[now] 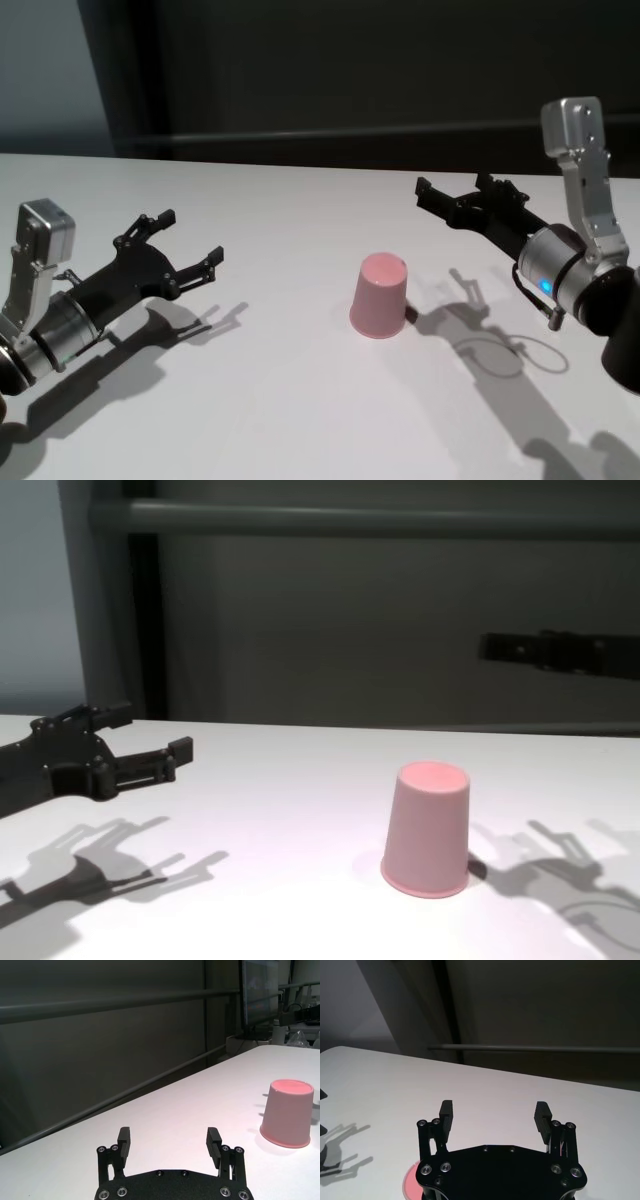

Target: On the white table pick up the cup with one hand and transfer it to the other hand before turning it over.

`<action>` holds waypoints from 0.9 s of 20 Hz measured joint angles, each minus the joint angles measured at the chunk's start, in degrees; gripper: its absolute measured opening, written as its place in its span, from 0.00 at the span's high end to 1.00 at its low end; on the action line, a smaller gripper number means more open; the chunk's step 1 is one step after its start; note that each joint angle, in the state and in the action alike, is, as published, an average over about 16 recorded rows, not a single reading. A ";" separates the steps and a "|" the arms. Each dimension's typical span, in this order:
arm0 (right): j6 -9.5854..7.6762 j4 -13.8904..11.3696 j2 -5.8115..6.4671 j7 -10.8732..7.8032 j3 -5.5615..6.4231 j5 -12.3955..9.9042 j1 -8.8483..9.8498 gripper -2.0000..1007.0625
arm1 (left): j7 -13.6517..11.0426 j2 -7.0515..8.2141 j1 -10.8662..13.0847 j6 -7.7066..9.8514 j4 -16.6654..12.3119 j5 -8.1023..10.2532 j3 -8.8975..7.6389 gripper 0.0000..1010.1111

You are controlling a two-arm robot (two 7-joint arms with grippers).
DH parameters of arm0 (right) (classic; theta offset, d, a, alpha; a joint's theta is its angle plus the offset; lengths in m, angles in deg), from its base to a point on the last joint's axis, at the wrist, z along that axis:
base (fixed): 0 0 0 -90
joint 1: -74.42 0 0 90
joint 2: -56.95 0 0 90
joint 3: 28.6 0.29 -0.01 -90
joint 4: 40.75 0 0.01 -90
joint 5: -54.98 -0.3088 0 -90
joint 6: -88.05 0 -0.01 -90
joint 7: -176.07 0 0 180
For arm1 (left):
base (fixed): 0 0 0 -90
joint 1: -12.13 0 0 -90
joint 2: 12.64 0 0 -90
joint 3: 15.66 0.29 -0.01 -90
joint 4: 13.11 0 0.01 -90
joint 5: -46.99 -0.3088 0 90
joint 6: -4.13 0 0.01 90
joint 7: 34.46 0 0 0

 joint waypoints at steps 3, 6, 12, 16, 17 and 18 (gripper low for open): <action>1.73 0.72 0.50 -0.52 1.64 0.01 1.89 0.01 | 0.00 0.00 0.00 0.00 0.00 0.00 0.00 0.01; 3.43 1.71 0.72 -1.31 3.04 -0.09 3.69 0.01 | 0.00 0.00 0.00 0.00 0.00 0.00 0.00 0.01; 6.62 3.97 0.40 -3.01 4.98 -0.51 6.57 0.01 | 0.00 0.00 0.00 0.00 0.00 0.00 0.00 0.01; 7.94 5.09 0.06 -3.86 5.49 -0.70 7.54 0.01 | 0.00 0.00 0.00 0.00 0.00 0.00 0.00 0.01; 8.17 5.29 -0.02 -4.00 5.56 -0.73 7.70 0.01 | 0.00 0.00 0.00 0.00 0.00 0.00 0.00 0.01; 8.37 5.46 -0.10 -4.12 5.62 -0.76 7.83 0.01 | 0.00 0.00 0.00 0.00 0.00 0.00 0.00 0.01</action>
